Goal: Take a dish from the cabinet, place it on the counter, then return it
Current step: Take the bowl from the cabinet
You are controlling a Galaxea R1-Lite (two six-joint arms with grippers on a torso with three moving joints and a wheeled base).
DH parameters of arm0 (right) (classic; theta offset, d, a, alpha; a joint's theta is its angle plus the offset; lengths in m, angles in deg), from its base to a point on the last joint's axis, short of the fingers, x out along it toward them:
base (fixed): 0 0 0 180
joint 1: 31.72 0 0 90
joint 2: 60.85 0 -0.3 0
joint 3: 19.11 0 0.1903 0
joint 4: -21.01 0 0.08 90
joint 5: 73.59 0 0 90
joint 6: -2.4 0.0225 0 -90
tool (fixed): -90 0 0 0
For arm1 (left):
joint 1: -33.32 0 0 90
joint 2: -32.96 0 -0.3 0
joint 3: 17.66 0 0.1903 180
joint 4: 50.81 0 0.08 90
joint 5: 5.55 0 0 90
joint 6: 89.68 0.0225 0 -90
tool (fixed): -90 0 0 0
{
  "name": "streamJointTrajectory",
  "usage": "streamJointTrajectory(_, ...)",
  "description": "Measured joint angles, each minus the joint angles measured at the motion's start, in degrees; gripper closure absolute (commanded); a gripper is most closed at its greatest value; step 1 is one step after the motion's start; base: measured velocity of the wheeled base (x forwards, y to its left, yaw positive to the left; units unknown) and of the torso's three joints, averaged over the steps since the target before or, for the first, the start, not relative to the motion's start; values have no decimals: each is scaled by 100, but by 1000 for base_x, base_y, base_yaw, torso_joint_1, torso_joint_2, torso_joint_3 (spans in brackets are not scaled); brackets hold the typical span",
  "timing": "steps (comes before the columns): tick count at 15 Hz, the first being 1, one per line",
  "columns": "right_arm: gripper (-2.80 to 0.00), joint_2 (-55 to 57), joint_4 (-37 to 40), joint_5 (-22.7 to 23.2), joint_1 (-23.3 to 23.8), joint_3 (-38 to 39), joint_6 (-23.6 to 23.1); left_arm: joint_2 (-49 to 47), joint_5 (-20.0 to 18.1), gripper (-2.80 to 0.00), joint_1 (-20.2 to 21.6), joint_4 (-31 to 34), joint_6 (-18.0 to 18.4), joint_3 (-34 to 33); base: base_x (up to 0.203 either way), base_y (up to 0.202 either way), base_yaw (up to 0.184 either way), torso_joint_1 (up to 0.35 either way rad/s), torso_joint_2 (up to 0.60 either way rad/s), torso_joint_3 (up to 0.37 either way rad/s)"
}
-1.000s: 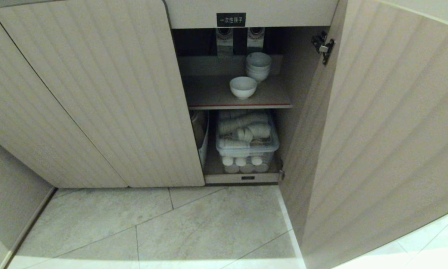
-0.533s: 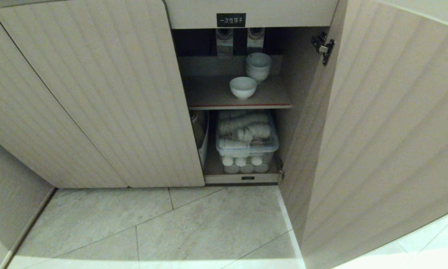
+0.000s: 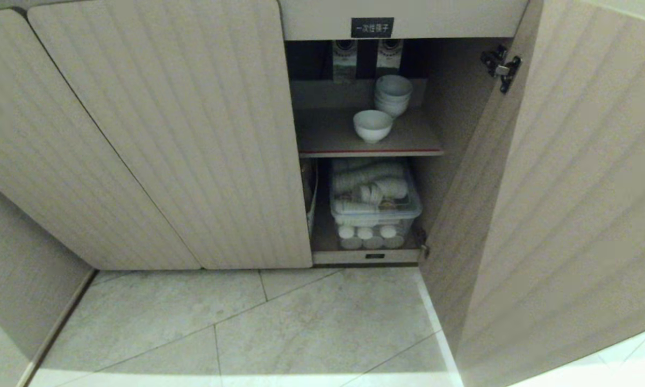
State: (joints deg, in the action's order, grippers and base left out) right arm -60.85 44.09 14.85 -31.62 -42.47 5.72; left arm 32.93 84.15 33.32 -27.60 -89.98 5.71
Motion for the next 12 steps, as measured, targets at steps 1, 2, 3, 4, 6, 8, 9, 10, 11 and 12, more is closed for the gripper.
streamJointTrajectory(1, 0, 0, 0, -4, 0, 0, -2, 0, 0, 0, 0, 0, 0, 0, 0, 196, -2, 0, 0, 0)
streamJointTrajectory(2, 0, 0, 5, -4, -2, 0, 0, 0, 0, 0, 0, 0, 0, 0, 0, 193, -2, 2, 4, 4)
streamJointTrajectory(3, 0, 0, 5, -2, -2, 0, -2, 0, 0, 0, 0, 0, -2, 0, 0, 193, -2, -2, 7, 2)
streamJointTrajectory(4, 0, 0, 7, 0, 0, 0, -2, 0, 0, 0, 0, 0, 0, 0, 0, 196, -1, 2, -1, 2)
streamJointTrajectory(6, 0, 0, 7, -1, 0, 0, 0, 0, 0, 0, 0, 1, -1, 0, 0, 196, -1, 7, 0, 2)
streamJointTrajectory(8, 0, 0, 5, 0, 0, 0, 0, 0, 4, 0, 0, 0, 0, 0, 0, 196, 0, 5, 0, 2)
streamJointTrajectory(9, 0, 0, 5, -1, 0, 0, -2, 0, 4, 0, 0, 2, -5, 0, 0, 194, 1, 5, 2, 4)
streamJointTrajectory(10, 0, 0, 5, -1, 0, 0, -2, 0, 4, 0, 0, 2, -2, 0, 0, 198, 2, 5, 2, 4)
streamJointTrajectory(11, 0, 0, 5, -1, 0, 0, -1, 0, 3, 0, 0, 0, -2, 0, 0, 194, 2, 0, 2, 5)
streamJointTrajectory(12, 0, 0, 5, 0, 0, 0, -2, 0, 6, 0, 0, 2, -4, 0, 0, 196, 4, 7, 4, 2)
